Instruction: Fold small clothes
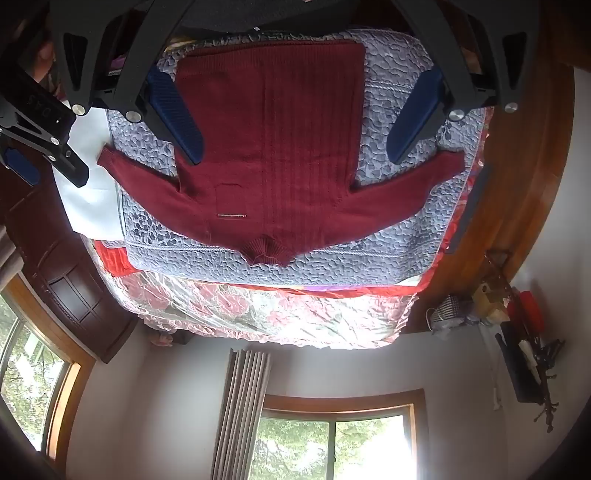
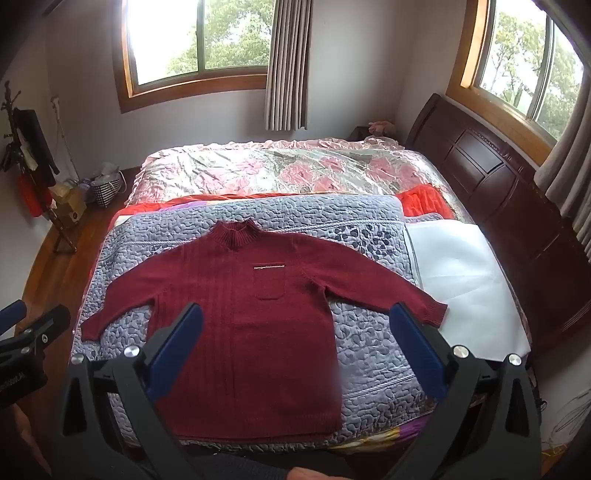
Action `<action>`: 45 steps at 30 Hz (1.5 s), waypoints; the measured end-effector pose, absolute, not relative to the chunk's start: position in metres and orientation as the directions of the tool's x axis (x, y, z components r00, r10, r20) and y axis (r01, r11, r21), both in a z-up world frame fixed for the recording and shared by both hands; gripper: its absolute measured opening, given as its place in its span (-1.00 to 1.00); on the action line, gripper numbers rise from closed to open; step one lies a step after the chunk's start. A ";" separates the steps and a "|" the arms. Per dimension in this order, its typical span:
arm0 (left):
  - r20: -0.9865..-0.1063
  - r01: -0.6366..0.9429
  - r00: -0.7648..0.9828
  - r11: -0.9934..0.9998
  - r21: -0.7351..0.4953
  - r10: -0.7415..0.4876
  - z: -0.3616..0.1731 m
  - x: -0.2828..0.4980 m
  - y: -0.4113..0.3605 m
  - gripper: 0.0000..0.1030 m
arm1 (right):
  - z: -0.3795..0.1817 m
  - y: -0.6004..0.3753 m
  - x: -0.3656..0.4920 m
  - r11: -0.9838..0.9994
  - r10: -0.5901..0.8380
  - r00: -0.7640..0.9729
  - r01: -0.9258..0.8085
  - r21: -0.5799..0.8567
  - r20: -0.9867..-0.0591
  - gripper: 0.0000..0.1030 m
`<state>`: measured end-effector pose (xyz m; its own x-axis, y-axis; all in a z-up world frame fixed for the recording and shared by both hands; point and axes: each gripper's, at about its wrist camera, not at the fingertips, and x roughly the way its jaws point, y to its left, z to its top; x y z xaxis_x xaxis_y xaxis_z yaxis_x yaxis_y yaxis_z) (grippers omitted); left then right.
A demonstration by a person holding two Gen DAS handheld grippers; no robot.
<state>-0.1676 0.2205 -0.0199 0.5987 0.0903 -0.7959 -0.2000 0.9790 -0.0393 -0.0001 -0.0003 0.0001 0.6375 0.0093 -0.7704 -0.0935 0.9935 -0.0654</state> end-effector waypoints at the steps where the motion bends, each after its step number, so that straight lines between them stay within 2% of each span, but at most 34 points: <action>1: -0.798 -0.200 0.596 0.979 -0.038 0.091 -0.020 -0.167 0.220 0.93 | 0.000 0.000 0.000 0.994 0.010 0.636 -0.093 -0.063 -0.771 0.94; 45: -0.789 -0.215 0.605 0.976 -0.034 0.106 -0.013 -0.165 0.223 0.93 | 0.000 0.003 0.004 0.992 0.011 0.640 -0.102 -0.071 -0.768 0.94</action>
<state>-0.1647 0.2235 -0.0129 0.6052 0.1063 -0.7889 -0.2153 0.9760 -0.0336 0.0038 0.0029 0.0002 0.6405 0.0109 -0.7679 -0.1016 0.9923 -0.0706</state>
